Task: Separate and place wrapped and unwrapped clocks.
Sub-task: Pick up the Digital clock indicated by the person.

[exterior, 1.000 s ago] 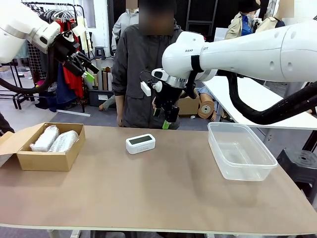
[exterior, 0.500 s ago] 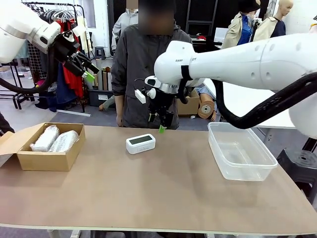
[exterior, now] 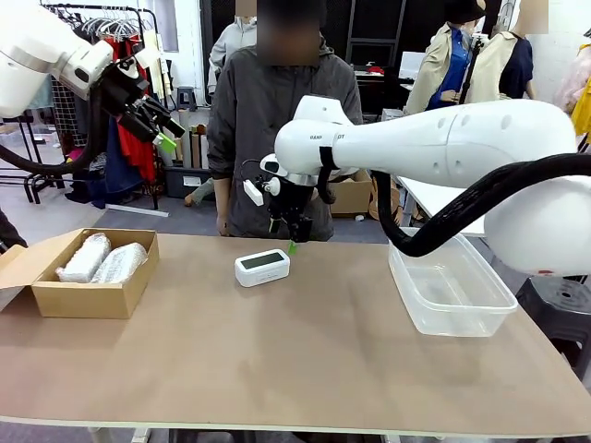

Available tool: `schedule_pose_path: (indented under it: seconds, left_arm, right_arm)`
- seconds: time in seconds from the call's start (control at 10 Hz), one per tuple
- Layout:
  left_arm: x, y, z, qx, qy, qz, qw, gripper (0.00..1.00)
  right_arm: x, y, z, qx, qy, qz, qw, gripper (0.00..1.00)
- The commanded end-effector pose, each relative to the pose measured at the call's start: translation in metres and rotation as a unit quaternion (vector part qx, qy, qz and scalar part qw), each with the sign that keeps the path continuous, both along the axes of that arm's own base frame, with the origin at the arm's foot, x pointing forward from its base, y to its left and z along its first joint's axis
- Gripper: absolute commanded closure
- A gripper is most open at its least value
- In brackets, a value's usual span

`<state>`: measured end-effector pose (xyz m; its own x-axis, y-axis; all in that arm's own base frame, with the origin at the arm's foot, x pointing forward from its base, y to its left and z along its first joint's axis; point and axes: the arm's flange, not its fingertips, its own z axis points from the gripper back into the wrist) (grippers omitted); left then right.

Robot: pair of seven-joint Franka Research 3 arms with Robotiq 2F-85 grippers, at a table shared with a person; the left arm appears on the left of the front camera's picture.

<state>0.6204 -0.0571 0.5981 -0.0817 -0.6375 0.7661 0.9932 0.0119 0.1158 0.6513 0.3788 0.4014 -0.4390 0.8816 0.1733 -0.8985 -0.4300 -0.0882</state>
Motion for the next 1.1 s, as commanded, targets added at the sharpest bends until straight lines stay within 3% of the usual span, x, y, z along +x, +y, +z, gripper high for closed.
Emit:
schedule_pose_path:
  seconds: [0.0, 0.1, 1.0]
  left_arm:
    - [-0.001, 0.001, 0.001, 0.001, -0.005, 0.000, 1.000, 0.00]
    - [-0.001, 0.001, 0.001, 0.001, -0.005, 0.000, 1.000, 0.00]
    - [-0.001, 0.001, 0.001, 0.001, -0.005, 0.000, 1.000, 0.00]
  right_arm:
    - [0.025, 0.012, -0.003, -0.005, -0.022, 0.010, 1.000, 0.00]
    - [0.032, 0.015, -0.010, -0.010, -0.032, 0.010, 0.999, 0.00]
    - [0.053, 0.032, -0.067, 0.005, 0.011, 0.020, 1.000, 0.00]
